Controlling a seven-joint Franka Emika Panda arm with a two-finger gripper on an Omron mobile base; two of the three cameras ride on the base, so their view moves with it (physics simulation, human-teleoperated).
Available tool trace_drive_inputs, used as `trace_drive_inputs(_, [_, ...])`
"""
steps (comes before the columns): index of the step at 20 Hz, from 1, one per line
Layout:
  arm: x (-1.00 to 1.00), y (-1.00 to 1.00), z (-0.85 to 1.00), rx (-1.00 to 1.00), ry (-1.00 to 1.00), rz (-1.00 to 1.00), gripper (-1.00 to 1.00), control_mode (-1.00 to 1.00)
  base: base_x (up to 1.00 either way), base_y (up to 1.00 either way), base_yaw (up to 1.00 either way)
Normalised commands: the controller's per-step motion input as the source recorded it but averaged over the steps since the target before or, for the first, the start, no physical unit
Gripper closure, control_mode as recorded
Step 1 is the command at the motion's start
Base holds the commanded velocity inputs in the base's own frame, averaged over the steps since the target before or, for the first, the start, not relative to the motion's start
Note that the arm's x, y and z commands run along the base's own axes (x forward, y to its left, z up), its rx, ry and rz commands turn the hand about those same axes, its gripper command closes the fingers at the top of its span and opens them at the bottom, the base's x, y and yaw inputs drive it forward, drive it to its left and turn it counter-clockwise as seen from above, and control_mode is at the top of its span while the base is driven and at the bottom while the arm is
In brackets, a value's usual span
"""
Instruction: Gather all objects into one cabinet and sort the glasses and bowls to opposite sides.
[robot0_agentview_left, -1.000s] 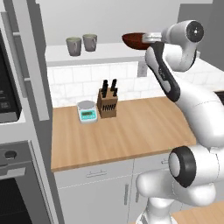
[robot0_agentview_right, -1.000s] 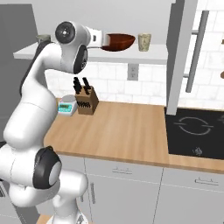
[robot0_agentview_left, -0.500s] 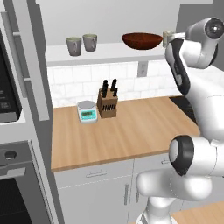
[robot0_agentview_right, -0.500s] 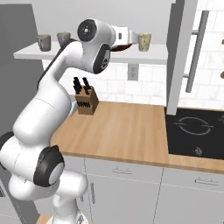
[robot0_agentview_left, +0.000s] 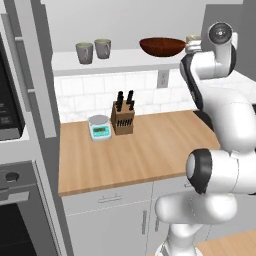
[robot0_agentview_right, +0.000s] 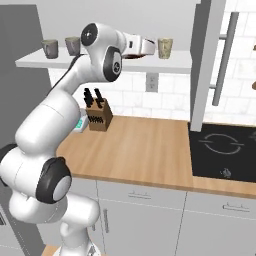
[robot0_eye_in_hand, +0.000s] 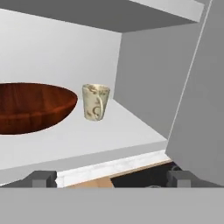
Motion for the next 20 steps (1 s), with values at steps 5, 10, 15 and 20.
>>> trace_drive_inputs(5, [0.14,-0.32,0.00,0.18,0.01,-0.04,-1.00,-1.00,0.00,0.00,0.00])
trace_drive_inputs(10, [0.44,-0.20,0.00,0.16,0.00,0.00,-1.00,-1.00,0.00,0.00,0.00])
trace_drive_inputs(15, [0.51,-0.10,0.00,0.07,0.00,0.01,-1.00,-1.00,0.00,0.00,0.00])
trace_drive_inputs(20, [0.46,-0.08,-0.11,0.01,0.00,0.04,-1.00,-1.00,0.00,0.00,0.00])
